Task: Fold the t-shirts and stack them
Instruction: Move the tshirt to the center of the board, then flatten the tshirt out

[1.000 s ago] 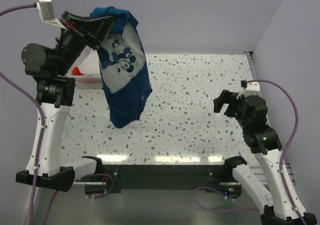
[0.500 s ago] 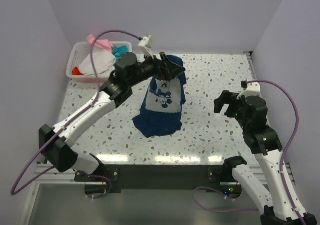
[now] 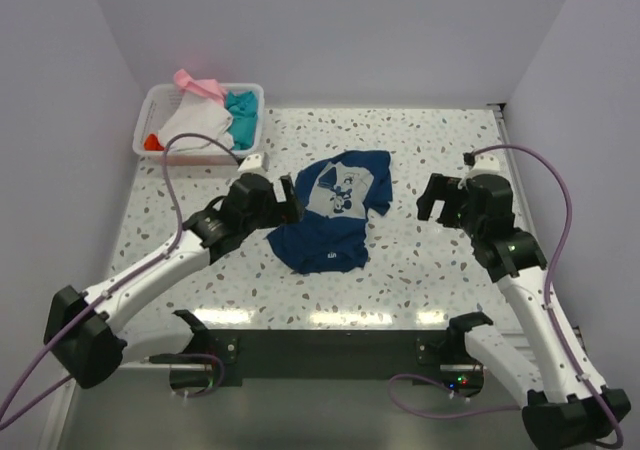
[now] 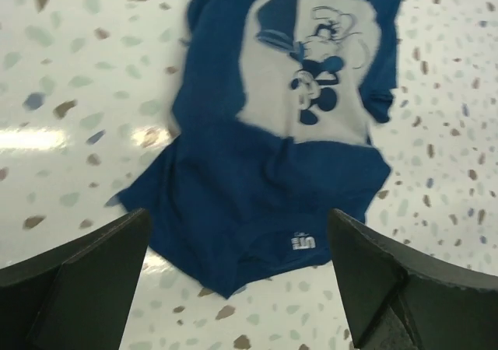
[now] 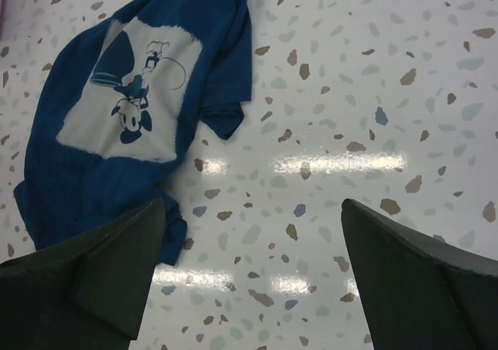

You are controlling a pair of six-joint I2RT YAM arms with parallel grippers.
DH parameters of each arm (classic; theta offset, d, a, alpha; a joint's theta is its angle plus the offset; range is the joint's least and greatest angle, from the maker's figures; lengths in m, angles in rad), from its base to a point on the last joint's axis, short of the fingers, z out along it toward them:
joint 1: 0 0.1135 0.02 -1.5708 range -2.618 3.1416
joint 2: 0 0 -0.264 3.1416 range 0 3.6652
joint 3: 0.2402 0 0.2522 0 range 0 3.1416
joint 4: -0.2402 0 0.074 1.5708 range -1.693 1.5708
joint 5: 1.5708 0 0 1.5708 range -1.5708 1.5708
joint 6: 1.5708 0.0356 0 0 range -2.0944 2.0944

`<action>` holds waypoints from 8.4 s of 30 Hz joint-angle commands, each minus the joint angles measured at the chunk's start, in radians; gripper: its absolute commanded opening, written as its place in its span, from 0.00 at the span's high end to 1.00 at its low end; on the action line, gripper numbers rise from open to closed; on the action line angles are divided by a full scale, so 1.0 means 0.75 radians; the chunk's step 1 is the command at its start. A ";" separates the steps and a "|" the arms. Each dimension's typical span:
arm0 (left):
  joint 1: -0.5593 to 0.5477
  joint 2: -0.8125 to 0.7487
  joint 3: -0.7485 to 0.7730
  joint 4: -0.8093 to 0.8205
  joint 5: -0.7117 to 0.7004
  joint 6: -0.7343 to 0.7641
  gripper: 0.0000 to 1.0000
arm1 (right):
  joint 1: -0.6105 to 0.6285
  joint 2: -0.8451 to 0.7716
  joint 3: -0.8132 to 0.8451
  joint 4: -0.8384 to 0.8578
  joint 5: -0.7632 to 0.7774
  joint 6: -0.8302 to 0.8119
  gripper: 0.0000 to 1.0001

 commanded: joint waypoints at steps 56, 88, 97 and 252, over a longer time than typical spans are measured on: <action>0.009 -0.436 0.225 0.127 -0.179 0.104 1.00 | 0.115 0.196 0.429 0.204 0.125 -0.045 0.81; 0.273 -0.113 -0.032 -0.231 -0.199 -0.049 0.00 | 0.117 0.202 0.074 -0.194 -0.058 0.122 0.01; 0.289 -0.116 -0.284 -0.399 -0.342 -0.233 0.00 | 0.321 0.077 -0.186 -0.346 -0.112 0.331 0.01; 0.283 1.207 0.817 -0.116 0.118 -0.010 0.00 | -0.288 1.443 0.480 0.176 -0.134 0.117 0.01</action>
